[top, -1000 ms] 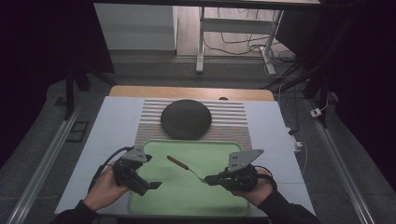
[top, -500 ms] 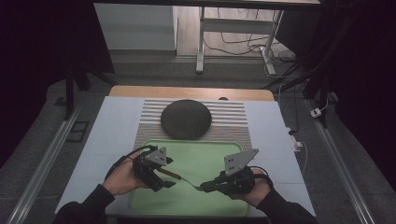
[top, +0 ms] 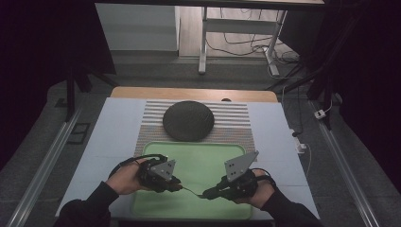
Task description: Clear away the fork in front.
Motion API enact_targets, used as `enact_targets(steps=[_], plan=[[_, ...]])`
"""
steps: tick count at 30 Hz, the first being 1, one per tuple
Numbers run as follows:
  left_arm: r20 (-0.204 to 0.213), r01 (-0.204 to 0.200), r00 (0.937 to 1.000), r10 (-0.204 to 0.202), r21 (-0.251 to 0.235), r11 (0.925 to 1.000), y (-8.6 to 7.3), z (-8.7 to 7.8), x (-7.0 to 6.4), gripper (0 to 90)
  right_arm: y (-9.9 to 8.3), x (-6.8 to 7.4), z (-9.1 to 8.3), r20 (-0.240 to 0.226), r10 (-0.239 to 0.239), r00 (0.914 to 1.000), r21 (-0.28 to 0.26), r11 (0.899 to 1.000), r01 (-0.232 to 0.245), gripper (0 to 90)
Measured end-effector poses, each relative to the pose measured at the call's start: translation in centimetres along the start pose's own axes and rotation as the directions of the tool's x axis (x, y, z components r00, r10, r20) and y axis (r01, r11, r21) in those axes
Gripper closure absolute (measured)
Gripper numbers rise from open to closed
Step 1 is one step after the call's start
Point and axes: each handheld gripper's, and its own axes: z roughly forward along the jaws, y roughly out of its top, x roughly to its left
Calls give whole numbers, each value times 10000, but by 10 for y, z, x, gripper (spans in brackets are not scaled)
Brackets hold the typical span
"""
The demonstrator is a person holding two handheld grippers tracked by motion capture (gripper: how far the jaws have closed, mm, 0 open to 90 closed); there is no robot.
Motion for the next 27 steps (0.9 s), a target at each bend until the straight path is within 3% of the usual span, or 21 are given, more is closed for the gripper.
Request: enact_targets(steps=[8,12,14,15,16,17,19,21,22,23,27], plan=[[418,-1018,9941,997,496,9936,4,4,-6,778,-2,-2,1,-469,40,9989,208,9998,-30,889],[417,-977,9946,953,616,9933,3,5,-7,799,-3,-3,0,-10,97,10000,225,9997,-96,852],[407,-740,9966,715,639,9952,3,4,-7,801,-4,-5,-1,497,262,9984,113,9996,-268,820],[351,-369,9988,346,656,9972,2,3,-6,801,-5,-6,-2,729,322,9968,113,9994,-331,806],[351,-369,9988,346,656,9972,2,3,-6,801,-5,-6,-2,729,322,9968,113,9994,-331,806],[282,-114,9996,95,652,9978,2,2,-6,801,-5,-6,-2,973,410,9944,55,9991,-417,792],[153,499,9986,-510,634,9967,1,1,-8,801,-7,-7,-5,1773,645,9820,-86,9979,-640,728],[76,843,9963,-850,672,9942,0,-1,-9,800,-8,-7,-7,2145,769,9737,-123,9970,-761,690],[12,1023,9947,-1026,672,9925,-1,-2,-9,800,-9,-6,-9,2349,849,9683,-157,9964,-836,666],[-23,1283,9917,-1285,674,9894,-2,-3,-10,800,-9,-6,-9,2349,849,9683,-157,9964,-836,666],[-272,2171,9761,-2157,659,9739,-7,-7,-12,800,-14,-6,-13,3196,1270,9390,-338,9919,-1227,591]])
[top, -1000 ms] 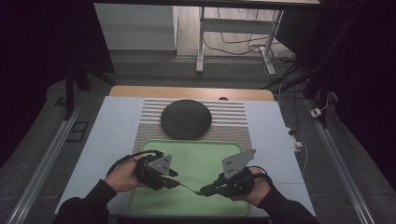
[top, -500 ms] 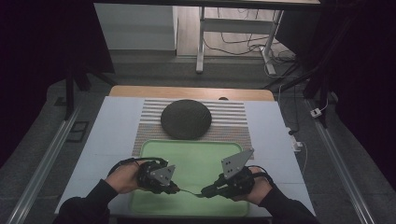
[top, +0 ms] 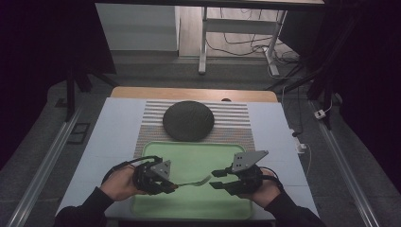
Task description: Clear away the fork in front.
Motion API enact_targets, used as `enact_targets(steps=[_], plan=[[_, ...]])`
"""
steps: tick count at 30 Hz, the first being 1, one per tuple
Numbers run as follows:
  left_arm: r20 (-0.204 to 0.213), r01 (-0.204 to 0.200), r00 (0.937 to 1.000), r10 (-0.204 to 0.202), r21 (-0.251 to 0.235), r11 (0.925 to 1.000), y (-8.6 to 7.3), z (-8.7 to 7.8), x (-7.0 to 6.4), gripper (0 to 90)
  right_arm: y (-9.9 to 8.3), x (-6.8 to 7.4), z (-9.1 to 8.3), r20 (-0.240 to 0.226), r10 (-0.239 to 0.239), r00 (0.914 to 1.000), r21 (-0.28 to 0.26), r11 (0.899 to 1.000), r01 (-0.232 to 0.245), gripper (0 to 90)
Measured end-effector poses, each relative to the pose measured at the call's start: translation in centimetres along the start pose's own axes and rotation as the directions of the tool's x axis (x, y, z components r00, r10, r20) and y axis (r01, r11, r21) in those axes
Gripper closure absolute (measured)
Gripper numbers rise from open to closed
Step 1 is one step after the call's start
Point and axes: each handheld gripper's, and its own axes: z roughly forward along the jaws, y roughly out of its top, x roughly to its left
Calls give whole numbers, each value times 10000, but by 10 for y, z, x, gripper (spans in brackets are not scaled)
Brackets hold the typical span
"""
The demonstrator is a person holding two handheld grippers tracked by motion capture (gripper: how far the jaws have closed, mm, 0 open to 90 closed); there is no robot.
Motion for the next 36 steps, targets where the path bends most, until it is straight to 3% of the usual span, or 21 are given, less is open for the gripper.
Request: enact_targets(steps=[4,6,7,8,12,16,20,22,29,32,36], plan=[[-354,693,9970,-690,75,9976,-5,-3,-3,800,-6,0,-4,736,399,9965,89,9991,-406,513],[-457,983,9941,-979,68,9951,-8,-3,-4,800,-9,1,-6,1131,585,9919,50,9982,-595,460],[-518,1161,9920,-1156,78,9932,-8,-4,-5,800,-12,2,-8,1558,648,9857,85,9977,-670,413],[-562,1284,9902,-1277,79,9917,-9,-4,-6,800,-12,2,-8,1558,648,9857,85,9977,-670,413],[-794,1974,9772,-1967,10,9803,-14,-6,-9,800,-19,4,-13,2203,1090,9693,-91,9939,-1097,327],[-1025,2686,9579,-2681,-95,9632,-20,-6,-12,800,-26,5,-21,2684,1655,9490,-314,9861,-1631,254],[-1233,3468,9296,-3472,-254,9376,-26,-8,-14,800,-34,7,-27,3056,2063,9295,-435,9782,-2029,199],[-1304,3956,9081,-3979,-445,9173,-28,-7,-15,800,-38,8,-30,3259,2206,9193,-445,9749,-2182,182],[-1454,5049,8491,-5078,-588,8612,-38,-3,-16,800,-51,12,-38,3757,2700,8865,-616,9618,-2668,67],[-1459,5523,8192,-5546,-598,8315,-41,0,-15,800,-55,15,-41,4099,2779,8688,-652,9590,-2760,20],[-1519,6206,7681,-6220,-623,7816,-47,5,-14,799,-61,18,-46,4377,2992,8479,-812,9523,-2941,0]])
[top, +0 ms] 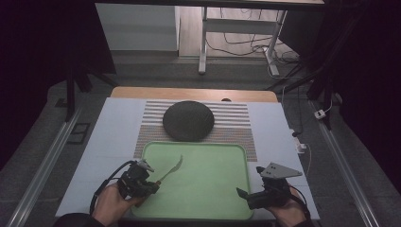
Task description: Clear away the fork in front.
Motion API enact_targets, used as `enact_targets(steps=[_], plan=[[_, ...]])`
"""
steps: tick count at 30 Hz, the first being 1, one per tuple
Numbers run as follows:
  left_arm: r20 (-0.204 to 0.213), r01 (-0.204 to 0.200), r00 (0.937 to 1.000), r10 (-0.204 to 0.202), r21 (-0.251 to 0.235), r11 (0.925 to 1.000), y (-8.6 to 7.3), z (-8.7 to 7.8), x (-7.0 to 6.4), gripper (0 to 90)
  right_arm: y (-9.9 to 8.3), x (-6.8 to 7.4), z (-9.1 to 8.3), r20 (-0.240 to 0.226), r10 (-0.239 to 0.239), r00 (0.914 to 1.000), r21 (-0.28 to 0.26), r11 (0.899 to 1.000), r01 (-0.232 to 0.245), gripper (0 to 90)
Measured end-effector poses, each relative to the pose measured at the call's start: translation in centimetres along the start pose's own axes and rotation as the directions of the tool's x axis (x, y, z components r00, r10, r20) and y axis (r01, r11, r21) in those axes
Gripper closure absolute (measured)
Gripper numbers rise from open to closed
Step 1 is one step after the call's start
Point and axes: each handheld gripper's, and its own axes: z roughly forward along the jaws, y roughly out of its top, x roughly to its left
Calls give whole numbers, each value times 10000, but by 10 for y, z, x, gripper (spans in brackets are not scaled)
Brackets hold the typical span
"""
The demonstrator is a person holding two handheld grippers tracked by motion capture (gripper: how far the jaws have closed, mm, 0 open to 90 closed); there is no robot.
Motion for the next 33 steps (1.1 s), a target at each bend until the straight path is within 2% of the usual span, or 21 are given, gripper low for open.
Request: enact_targets(steps=[3,8,15,20,23,28,33], plan=[[-128,553,9984,-551,95,9984,-2,4,4,799,-4,-2,-5,135,181,9997,-62,9998,-180,0],[-287,1141,9932,-1132,335,9929,-2,13,8,799,-9,-5,-11,162,348,9993,4,9994,-348,0],[-694,1650,9845,-1610,554,9847,4,22,9,796,-10,-4,-13,281,321,9991,12,9995,-321,0],[-713,1685,9838,-1645,536,9842,4,23,9,783,-11,-4,-14,280,348,9990,32,9994,-349,0],[-640,1669,9845,-1634,541,9845,4,22,10,741,-11,-4,-14,307,329,9990,54,9994,-330,0],[-448,1513,9875,-1510,39,9885,5,10,11,716,-11,-4,-15,319,413,9986,29,9991,-414,0],[-174,1250,9919,-1257,-356,9915,9,2,14,811,-12,-6,-16,331,500,9982,76,9987,-503,0]])
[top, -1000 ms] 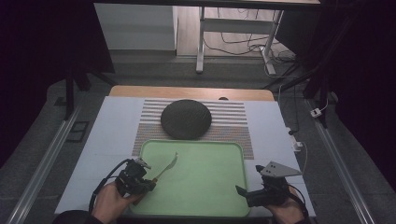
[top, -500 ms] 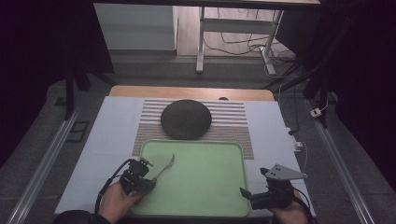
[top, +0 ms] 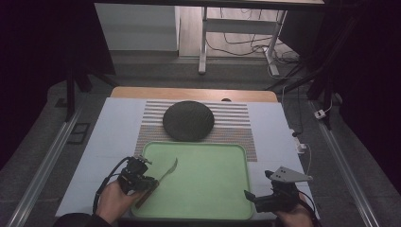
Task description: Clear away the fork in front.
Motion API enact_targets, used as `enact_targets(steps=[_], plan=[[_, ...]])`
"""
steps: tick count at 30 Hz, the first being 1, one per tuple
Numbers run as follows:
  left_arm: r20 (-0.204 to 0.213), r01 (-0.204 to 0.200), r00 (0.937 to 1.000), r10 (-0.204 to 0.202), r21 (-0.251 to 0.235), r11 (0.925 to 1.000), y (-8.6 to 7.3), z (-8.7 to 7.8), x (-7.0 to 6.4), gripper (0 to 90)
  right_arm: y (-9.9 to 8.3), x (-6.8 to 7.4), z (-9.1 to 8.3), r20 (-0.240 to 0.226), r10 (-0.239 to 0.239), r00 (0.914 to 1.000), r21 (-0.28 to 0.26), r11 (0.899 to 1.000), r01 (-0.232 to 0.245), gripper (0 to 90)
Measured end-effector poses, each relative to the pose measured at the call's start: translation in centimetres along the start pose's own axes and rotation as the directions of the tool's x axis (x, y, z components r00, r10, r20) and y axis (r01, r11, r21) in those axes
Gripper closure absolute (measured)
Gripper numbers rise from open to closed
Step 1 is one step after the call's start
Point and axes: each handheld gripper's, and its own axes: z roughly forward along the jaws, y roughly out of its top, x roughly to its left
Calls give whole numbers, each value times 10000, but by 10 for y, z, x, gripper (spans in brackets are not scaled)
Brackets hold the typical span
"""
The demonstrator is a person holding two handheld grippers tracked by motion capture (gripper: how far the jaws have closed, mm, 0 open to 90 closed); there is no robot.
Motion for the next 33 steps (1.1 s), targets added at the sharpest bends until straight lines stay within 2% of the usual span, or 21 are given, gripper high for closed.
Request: enact_targets(steps=[4,12,27,33], plan=[[176,-216,9996,221,-273,9994,5,-4,5,885,0,0,0,12,34,10000,78,10000,-34,0],[352,-604,9974,636,-865,9944,18,-9,12,887,1,0,2,22,-40,10000,243,9997,39,0],[443,-1185,9912,1251,-1288,9846,50,-3,16,887,1,1,3,63,-43,10000,380,9993,40,0],[431,-1248,9903,1320,-1399,9823,60,4,20,887,1,1,4,62,-83,9999,402,9992,81,0]])
